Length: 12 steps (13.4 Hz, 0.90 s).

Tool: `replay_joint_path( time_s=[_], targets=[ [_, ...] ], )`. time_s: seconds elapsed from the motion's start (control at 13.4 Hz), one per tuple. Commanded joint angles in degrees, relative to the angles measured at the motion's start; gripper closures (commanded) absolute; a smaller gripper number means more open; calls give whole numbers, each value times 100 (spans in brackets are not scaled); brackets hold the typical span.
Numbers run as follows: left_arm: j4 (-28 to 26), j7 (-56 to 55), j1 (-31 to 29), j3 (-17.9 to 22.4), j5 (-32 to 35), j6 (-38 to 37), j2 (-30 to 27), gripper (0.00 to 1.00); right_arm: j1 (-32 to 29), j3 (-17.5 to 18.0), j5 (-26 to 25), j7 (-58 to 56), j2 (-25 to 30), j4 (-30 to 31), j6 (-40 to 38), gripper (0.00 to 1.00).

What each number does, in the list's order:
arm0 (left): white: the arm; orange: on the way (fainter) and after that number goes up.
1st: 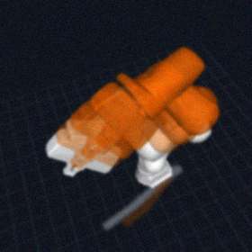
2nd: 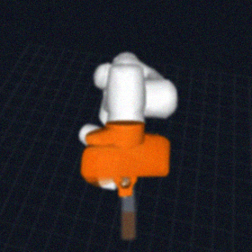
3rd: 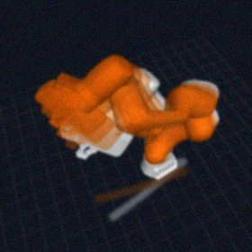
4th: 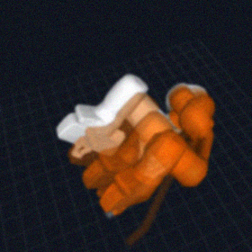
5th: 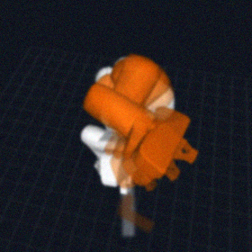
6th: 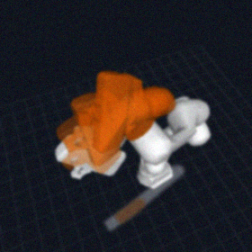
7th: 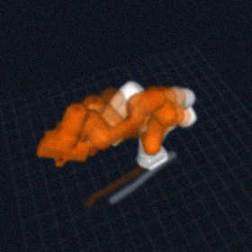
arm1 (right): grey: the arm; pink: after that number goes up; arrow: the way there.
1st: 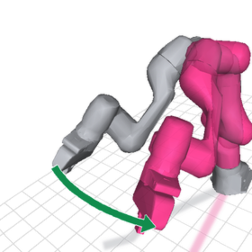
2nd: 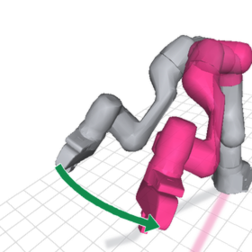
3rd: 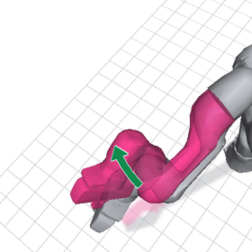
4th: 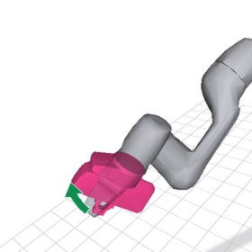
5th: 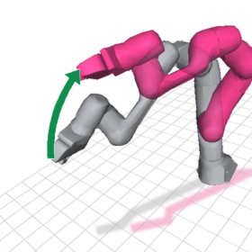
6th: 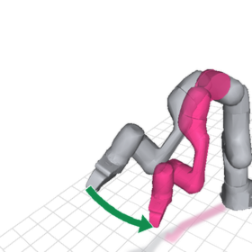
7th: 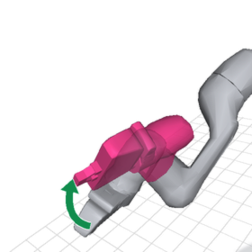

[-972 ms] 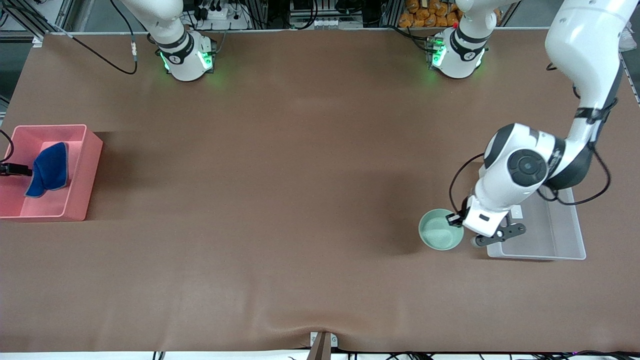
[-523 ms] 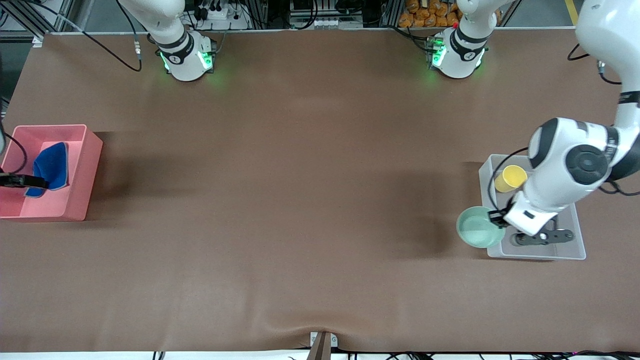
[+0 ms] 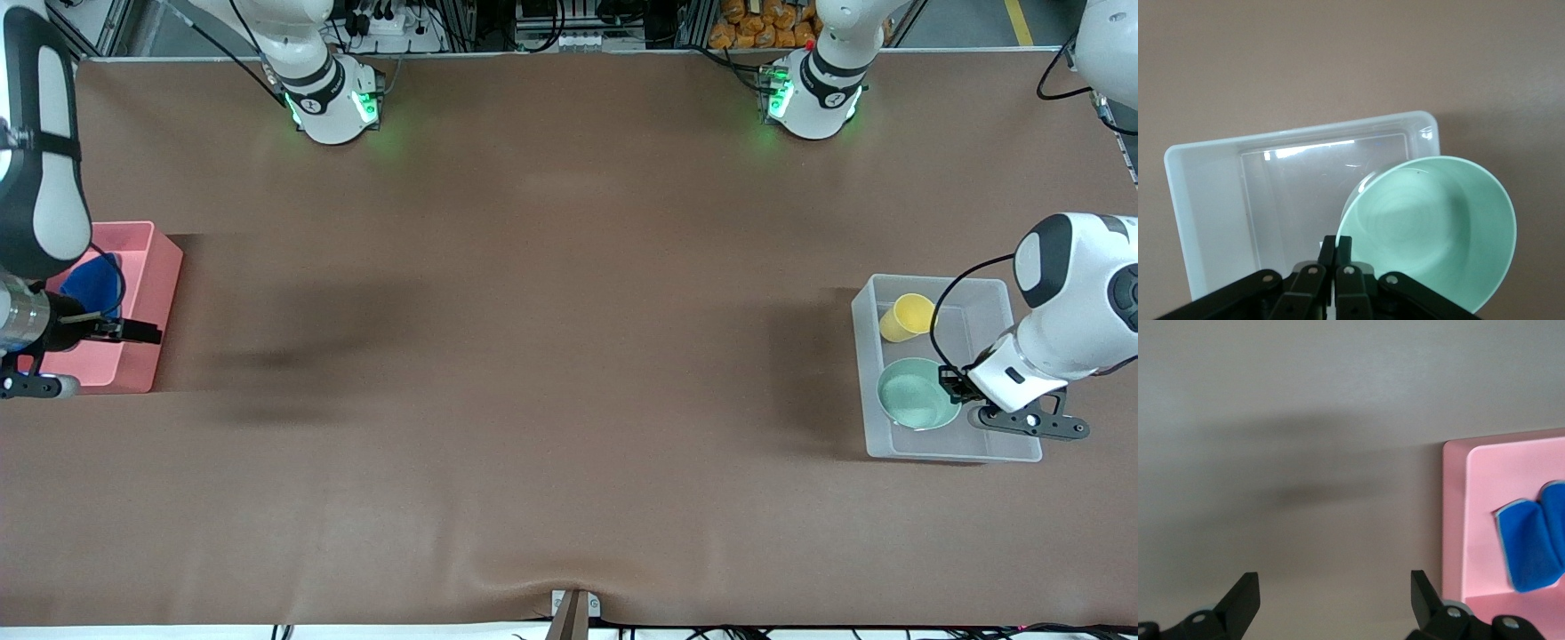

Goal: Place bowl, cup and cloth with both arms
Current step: 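Set the bowl in the clear bin while the right gripper releases the cloth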

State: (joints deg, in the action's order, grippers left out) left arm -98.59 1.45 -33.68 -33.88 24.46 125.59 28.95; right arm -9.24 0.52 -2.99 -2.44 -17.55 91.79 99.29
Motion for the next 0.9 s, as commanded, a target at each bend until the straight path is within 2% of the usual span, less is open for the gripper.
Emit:
replay_joint_path(
  time_s=[0.0,0.22,0.52,0.82],
  targets=[
    [384,311,-68,-31,84,-26,470,100,352,-61,158,489,531,225,-252,0],
    [472,820,-323,-31,85,-17,612,100,502,-52,159,490,1085,576,-270,0],
    [446,1375,-648,-31,23,-17,647,100,563,-87,159,438,1490,577,-559,0],
    [472,1419,-763,-31,24,18,980,100,616,-166,168,367,1816,411,-963,0]
  ],
)
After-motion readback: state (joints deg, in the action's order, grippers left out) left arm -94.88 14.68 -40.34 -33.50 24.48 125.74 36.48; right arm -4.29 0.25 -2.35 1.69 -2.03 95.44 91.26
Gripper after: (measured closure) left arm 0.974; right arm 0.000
